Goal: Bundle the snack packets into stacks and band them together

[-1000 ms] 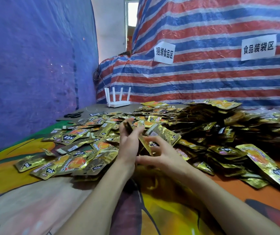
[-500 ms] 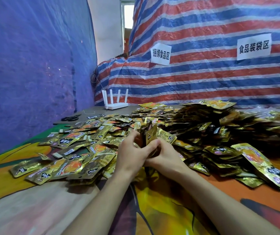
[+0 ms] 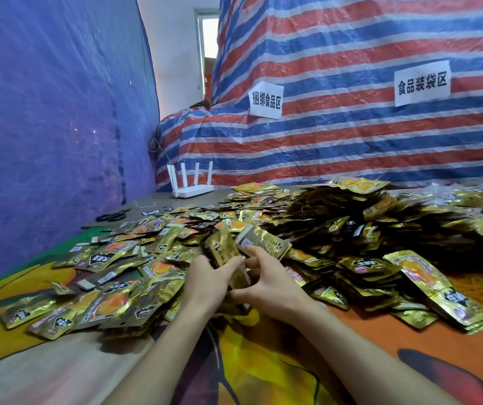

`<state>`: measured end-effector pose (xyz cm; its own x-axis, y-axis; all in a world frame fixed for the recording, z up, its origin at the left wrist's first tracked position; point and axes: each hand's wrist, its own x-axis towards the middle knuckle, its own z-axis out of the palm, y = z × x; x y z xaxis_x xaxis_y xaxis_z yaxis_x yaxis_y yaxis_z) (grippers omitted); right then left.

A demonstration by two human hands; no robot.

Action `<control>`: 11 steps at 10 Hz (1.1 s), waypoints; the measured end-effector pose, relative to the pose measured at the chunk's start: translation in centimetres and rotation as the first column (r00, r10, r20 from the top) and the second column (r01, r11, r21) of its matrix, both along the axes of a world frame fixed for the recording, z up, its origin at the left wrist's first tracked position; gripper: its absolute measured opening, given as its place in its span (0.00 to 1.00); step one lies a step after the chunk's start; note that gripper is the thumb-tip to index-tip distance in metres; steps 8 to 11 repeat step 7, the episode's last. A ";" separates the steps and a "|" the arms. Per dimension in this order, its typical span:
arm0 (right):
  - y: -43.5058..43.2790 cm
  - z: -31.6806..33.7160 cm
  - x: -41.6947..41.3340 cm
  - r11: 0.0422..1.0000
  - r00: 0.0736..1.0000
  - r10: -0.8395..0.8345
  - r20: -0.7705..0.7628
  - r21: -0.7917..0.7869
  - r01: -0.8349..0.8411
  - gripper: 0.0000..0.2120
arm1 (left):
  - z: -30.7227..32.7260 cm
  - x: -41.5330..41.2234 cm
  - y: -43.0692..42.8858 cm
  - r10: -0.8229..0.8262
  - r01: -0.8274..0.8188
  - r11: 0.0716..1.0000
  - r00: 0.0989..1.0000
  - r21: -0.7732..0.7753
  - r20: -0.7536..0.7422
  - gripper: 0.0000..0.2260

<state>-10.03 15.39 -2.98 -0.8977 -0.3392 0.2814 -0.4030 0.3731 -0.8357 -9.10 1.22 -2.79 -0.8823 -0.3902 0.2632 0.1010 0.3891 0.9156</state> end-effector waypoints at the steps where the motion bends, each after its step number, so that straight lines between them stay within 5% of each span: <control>1: 0.1 0.3 0.3 0.996 0.995 -0.091 -0.046 -0.004 0.091 0.41 | 0.4 -0.3 -0.8 0.146 -0.155 0.980 0.986 0.126 0.077 0.39; 2: 0.3 0.6 0.3 0.965 0.972 -0.220 -0.081 -0.167 0.204 0.20 | 0.6 -0.6 -1.5 0.178 -0.206 0.959 0.972 0.192 0.153 0.42; 3: 0.7 0.9 0.2 0.932 0.951 -0.296 -0.084 -0.245 0.268 0.08 | 0.8 -1.7 -1.6 0.032 -0.099 0.932 0.981 0.350 0.194 0.32; 4: 0.8 0.7 0.0 0.945 0.951 -0.291 -0.107 -0.188 0.268 0.06 | 0.9 -3.0 -1.1 -0.014 -0.016 0.987 0.982 0.160 0.189 0.24; 5: 0.8 0.3 0.0 0.965 0.965 -0.247 -0.085 -0.112 0.238 0.06 | 1.2 -3.3 0.0 0.222 -0.105 0.853 0.959 -0.510 0.173 0.24; 7: 0.7 0.2 0.5 0.989 0.993 -0.111 -0.034 0.099 0.113 0.11 | 2.3 -0.2 -0.8 0.070 0.012 0.812 0.991 -0.584 0.118 0.16; 11: 0.7 0.2 0.5 0.989 0.993 -0.111 -0.034 0.099 0.113 0.11 | 2.3 -0.2 -0.8 0.070 0.012 0.812 0.991 -0.584 0.118 0.16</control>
